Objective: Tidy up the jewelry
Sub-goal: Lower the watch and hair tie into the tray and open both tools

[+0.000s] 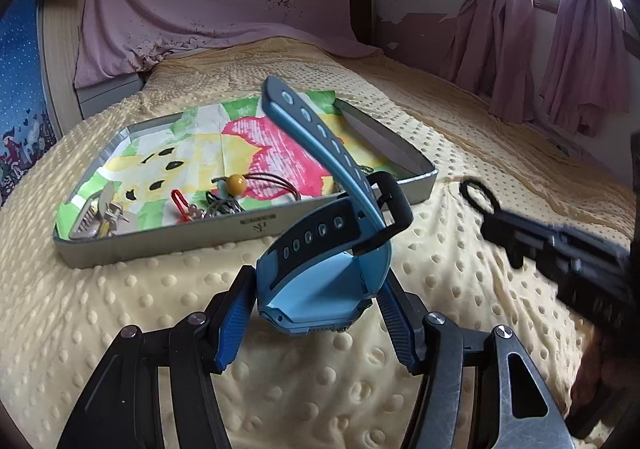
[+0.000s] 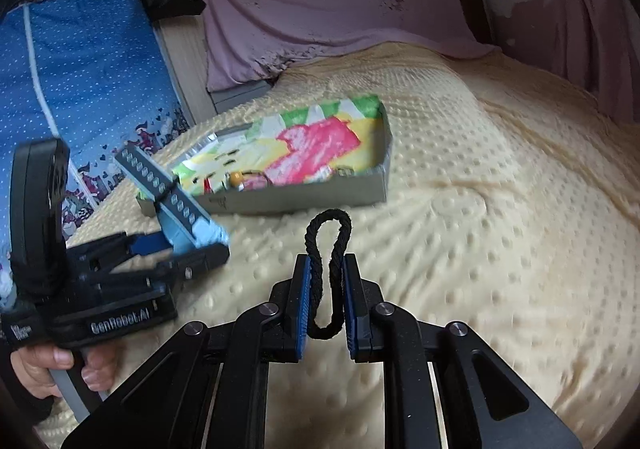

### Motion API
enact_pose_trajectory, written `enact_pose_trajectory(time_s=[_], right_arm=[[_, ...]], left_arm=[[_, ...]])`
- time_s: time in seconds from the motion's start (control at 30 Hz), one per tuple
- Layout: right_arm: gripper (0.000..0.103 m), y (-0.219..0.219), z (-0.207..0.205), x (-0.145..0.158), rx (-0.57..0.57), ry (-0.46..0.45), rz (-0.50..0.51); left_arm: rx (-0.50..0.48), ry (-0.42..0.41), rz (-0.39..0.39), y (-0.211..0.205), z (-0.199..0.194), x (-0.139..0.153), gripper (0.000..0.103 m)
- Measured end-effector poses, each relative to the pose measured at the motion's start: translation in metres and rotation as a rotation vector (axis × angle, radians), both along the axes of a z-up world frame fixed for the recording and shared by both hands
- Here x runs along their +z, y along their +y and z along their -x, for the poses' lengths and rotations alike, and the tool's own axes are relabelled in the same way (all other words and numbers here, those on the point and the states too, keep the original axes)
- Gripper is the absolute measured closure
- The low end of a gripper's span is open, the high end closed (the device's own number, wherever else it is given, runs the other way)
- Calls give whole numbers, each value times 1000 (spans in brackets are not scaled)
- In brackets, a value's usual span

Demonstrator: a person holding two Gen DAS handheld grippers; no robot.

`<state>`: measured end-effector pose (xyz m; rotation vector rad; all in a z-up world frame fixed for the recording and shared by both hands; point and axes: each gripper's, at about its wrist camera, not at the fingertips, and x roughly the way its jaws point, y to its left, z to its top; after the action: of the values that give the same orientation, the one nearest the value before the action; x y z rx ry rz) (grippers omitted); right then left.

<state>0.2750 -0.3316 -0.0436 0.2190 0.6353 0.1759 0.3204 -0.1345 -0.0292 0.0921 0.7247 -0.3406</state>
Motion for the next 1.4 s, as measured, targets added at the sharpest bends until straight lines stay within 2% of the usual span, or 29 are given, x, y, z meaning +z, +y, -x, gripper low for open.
enact_pose_trajectory(time_s=[0.07,0.23,0.43,0.67,0.93,1.07,1.27,1.37,1.4], right_arm=[[89,-3,-12,12,7,-32,7],[89,-5,-45,24,32,-77,-58],[89,10,-86,25,64,-65,-63],[89,32,-127,8,74,21,-61],[89,44,-141,-6,87,79,-20],[89,47,-144,-10,90,92,-1],[87,49,-143,-11,85,100,19],[79,49,-143,-10,91,103,26],[70,49,-142,-9,90,96,31]], left_arm=[[2,-5,8,3,-4,6,45],[12,-26,23,10,-15,26,45],[80,-22,47,31,-50,39,45],[164,66,43,55,-98,23,45],[185,143,75,61,-117,2,45],[197,148,90,61,-116,-6,44],[197,130,58,57,-112,-9,44],[203,117,87,61,-108,-6,44],[205,113,100,63,-107,-5,44]])
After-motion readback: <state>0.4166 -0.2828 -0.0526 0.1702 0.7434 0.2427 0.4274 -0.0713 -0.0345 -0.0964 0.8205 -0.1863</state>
